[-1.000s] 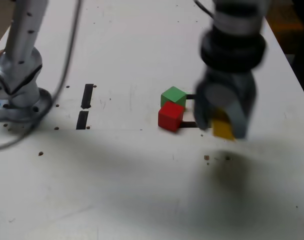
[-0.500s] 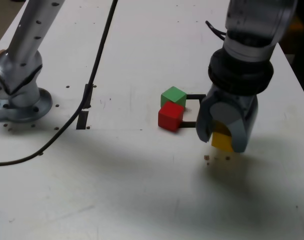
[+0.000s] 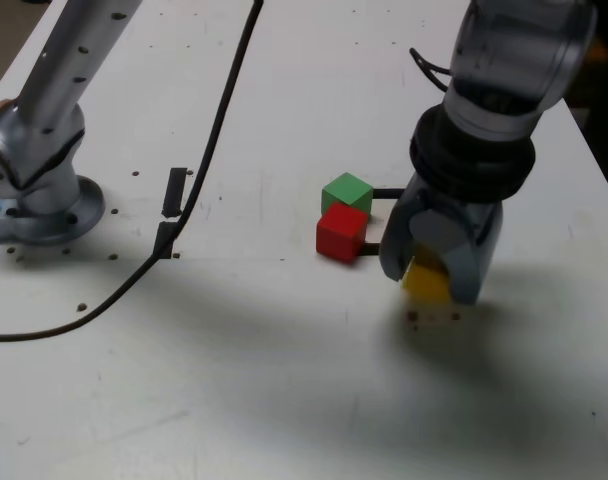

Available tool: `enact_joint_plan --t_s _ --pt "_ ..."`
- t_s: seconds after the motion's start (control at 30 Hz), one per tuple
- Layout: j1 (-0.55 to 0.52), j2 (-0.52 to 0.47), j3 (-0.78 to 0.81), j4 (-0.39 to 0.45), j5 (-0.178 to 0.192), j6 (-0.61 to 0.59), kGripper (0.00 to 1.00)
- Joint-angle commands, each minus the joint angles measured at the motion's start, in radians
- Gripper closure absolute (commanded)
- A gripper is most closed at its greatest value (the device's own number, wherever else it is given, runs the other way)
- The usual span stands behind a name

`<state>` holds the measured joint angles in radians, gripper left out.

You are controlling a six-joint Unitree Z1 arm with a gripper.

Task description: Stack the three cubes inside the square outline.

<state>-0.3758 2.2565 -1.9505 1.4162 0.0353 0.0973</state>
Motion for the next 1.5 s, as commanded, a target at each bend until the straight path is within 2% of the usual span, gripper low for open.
enact_joint_plan --t_s 0.0,0.07,0.13,0.3,0.4,0.47,0.57,0.7,0.93,1.2,1.27,1.33,1.47 --pt "0.001 0.001 0.002 0.002 0.001 0.001 0.16" --pt "0.000 -0.012 0.000 0.005 0.012 -0.001 0.09" --pt "0.000 -0.035 -0.005 0.014 0.032 -0.007 0.06" --pt "0.001 -0.111 0.018 0.087 0.078 -0.031 0.06" --pt "0.001 -0.201 0.090 0.147 0.104 -0.050 0.06" --pt "0.002 -0.253 0.148 0.162 0.108 -0.062 0.06" --pt "0.015 -0.293 0.248 0.161 0.090 -0.078 0.07" --pt "0.042 -0.289 0.336 0.117 0.058 -0.080 0.09" --pt "0.067 -0.269 0.443 -0.055 0.008 -0.069 0.11" --pt "0.067 -0.227 0.472 -0.121 -0.010 -0.055 0.14" --pt "0.067 -0.211 0.471 -0.133 -0.008 -0.050 0.16" --pt "0.067 -0.197 0.469 -0.145 -0.005 -0.046 0.22" --pt "0.068 -0.199 0.473 -0.188 -0.003 -0.045 0.50"
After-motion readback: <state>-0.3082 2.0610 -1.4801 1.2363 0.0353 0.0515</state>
